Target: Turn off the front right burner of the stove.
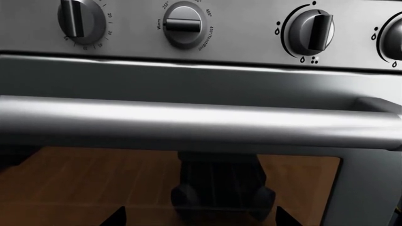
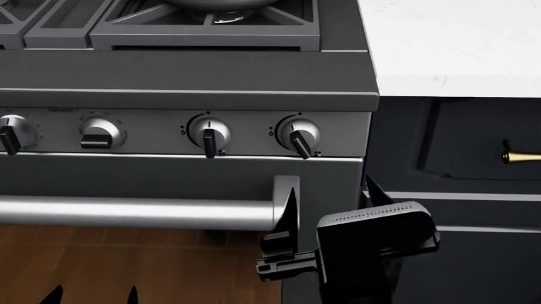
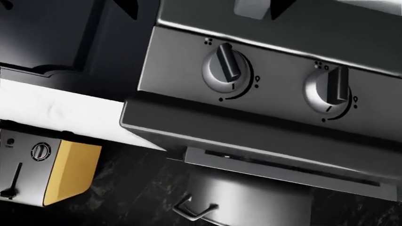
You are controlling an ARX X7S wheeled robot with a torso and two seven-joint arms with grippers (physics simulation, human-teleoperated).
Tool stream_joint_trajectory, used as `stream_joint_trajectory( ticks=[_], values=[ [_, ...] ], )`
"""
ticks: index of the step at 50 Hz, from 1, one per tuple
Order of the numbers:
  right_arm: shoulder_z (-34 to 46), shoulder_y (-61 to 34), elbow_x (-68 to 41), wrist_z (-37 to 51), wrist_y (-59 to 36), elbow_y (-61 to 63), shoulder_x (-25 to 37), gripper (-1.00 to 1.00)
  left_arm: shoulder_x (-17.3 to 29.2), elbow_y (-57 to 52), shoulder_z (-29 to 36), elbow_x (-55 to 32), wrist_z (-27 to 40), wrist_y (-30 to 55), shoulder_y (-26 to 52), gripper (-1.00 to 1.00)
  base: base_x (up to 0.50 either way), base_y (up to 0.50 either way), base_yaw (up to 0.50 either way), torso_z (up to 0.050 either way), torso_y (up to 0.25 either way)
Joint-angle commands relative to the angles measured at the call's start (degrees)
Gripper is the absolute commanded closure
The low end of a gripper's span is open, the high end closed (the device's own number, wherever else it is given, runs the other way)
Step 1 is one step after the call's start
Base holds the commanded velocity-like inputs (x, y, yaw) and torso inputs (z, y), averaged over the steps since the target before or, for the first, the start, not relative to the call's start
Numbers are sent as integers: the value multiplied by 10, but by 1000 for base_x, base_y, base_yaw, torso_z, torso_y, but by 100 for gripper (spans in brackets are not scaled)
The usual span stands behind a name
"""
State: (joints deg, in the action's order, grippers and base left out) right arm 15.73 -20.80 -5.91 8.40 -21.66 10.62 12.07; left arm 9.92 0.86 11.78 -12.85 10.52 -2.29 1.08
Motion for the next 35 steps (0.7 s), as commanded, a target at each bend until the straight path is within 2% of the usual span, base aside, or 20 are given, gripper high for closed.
stream_joint_trajectory(
  ticks=[1, 10, 35],
  values=[
    [22, -129, -6, -37, -72, -61, -7, -100, 2, -1, 3, -6, 4, 3, 0, -100, 0, 0, 0, 0, 0],
    [39, -170, 2, -48, -53, -114, -13, -100, 5, -2, 5, -9, 7, 5, 1, -100, 0, 0, 0, 0, 0],
    [66, -165, -3, -41, -35, -150, -34, -100, 10, 0, 12, -16, 12, 0, 2, -100, 0, 0, 0, 0, 0]
  ],
)
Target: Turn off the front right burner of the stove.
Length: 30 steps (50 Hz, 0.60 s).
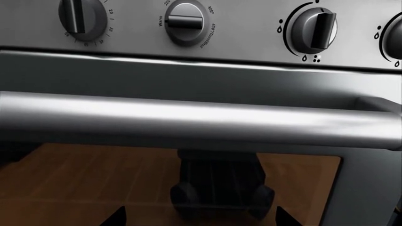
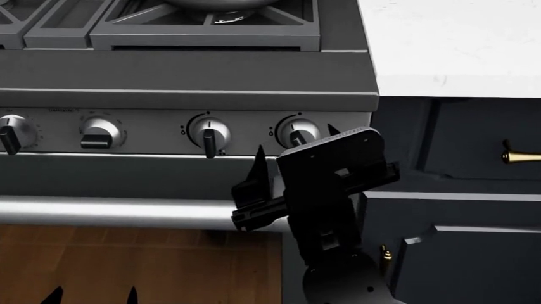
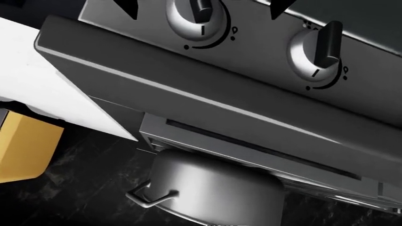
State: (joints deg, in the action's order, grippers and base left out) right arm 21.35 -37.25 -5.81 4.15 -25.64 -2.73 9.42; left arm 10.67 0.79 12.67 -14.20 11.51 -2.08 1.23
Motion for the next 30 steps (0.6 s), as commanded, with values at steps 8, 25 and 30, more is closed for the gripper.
stream_joint_trajectory(
  ticks=[8, 25, 30],
  values=[
    [11, 2, -5, 7, 4, -17, -7, -100, 4, 1, 5, -5, 4, -4, 1, -100, 0, 0, 0, 0, 0],
    [1, -22, -7, 19, 41, -94, -9, -100, 7, 2, 10, -8, 7, -7, 2, -100, 0, 0, 0, 0, 0],
    [5, -21, -9, 20, 55, -121, -17, -100, 8, 3, 10, -10, 8, -9, 2, -100, 0, 0, 0, 0, 0]
  ],
)
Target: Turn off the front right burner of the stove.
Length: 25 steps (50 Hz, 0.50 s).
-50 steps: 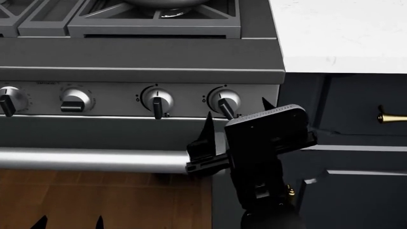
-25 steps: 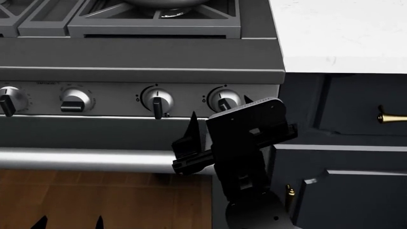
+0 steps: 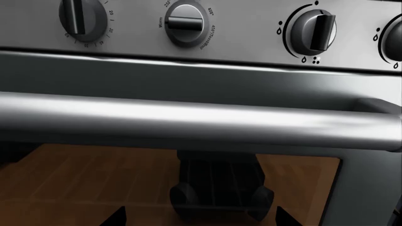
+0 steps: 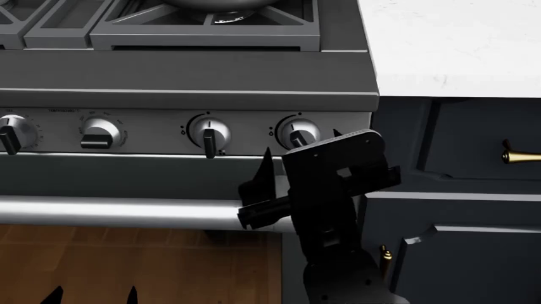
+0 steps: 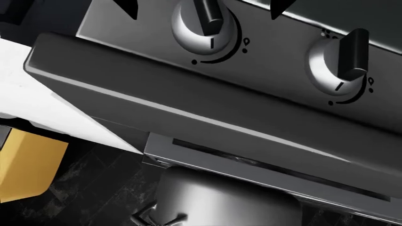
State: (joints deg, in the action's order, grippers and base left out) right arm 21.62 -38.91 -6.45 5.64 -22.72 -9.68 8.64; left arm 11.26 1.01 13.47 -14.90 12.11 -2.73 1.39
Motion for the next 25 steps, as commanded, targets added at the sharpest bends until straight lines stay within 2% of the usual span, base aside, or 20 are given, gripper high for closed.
stream_joint_trajectory(
  ticks=[1, 25],
  values=[
    [3, -5, -3, 5, 28, -54, -10, -100, 2, 1, 3, -3, 2, -3, 1, -100, 0, 0, 0, 0, 0],
    [13, -32, -5, 14, 39, -103, -16, -100, 5, 3, 7, -10, 6, -10, 1, -100, 0, 0, 0, 0, 0]
  ],
)
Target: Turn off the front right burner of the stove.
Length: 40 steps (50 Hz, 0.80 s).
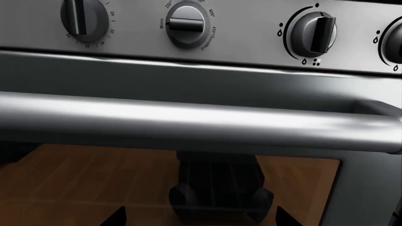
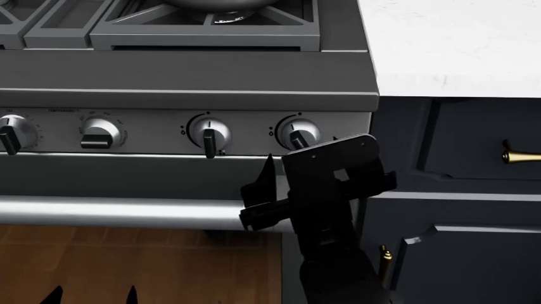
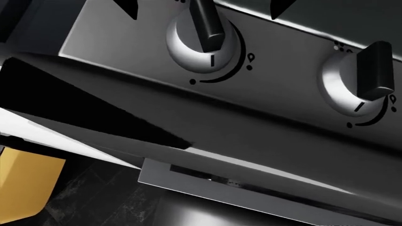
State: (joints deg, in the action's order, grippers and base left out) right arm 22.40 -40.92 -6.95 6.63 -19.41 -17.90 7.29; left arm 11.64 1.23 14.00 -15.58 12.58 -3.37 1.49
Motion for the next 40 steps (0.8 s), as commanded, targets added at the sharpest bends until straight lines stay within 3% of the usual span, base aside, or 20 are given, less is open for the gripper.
stream_joint_trajectory(
  ticks=[1, 14, 15, 40],
  values=[
    [5, -14, -1, 3, 6, -23, -2, -100, 2, 1, 2, -3, 2, -4, 0, -100, 0, 0, 0, 0, 0],
    [11, -22, -5, 6, 16, -48, -7, -100, 4, 2, 6, -6, 3, -7, 1, -100, 0, 0, 0, 0, 0],
    [11, -22, -4, 8, 16, -49, -8, 100, 4, 2, 6, -6, 4, -6, 1, -100, 0, 0, 0, 0, 0],
    [4, -28, -24, 24, 4, -41, -9, 100, 7, 5, 10, -13, 8, -16, 2, -100, 0, 0, 0, 0, 0]
  ],
)
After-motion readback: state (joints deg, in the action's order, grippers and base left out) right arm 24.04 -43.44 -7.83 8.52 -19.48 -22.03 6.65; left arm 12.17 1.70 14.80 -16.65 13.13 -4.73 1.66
